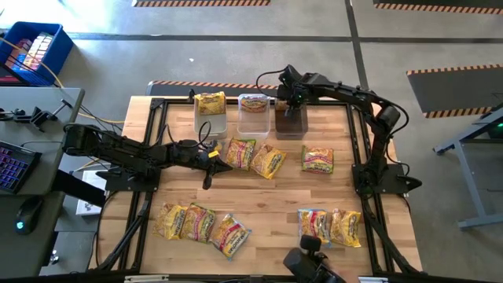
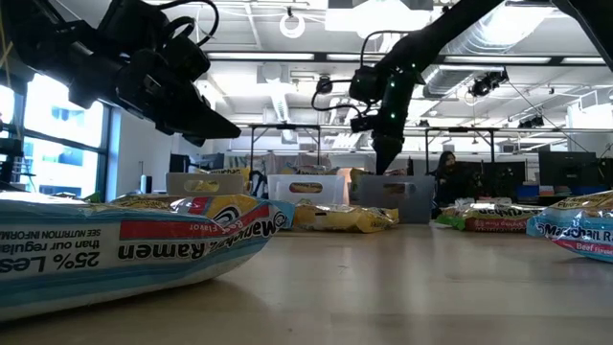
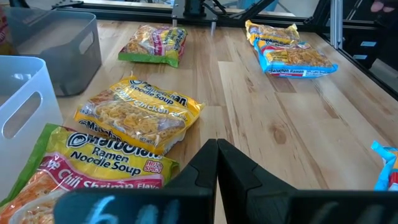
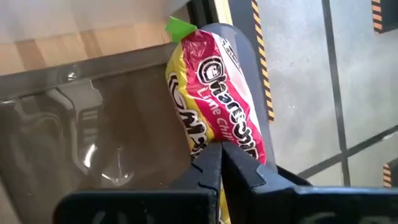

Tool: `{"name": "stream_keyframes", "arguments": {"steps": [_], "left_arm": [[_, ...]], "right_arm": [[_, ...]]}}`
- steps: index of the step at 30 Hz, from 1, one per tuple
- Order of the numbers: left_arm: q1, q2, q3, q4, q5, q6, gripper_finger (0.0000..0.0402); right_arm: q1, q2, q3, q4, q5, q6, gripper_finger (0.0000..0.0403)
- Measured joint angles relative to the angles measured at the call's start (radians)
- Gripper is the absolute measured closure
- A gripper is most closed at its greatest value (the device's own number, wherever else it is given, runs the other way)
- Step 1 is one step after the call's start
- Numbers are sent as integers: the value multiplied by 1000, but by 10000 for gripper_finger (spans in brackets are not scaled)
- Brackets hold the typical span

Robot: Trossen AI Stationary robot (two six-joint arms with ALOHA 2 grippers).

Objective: Sort Maruchan noodles
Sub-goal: Adjust the green noodle pack on the transparent black bin

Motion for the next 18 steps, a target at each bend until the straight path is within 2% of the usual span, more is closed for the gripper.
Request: {"name": "stream_keyframes", "arguments": {"steps": [12, 18], "left_arm": [[0, 0, 0, 0, 0, -17, 401], [0, 0, 0, 0, 0, -18, 401]], "right_arm": [[-42, 2, -3, 74, -22, 2, 398], [-59, 2, -4, 110, -30, 16, 361]]}}
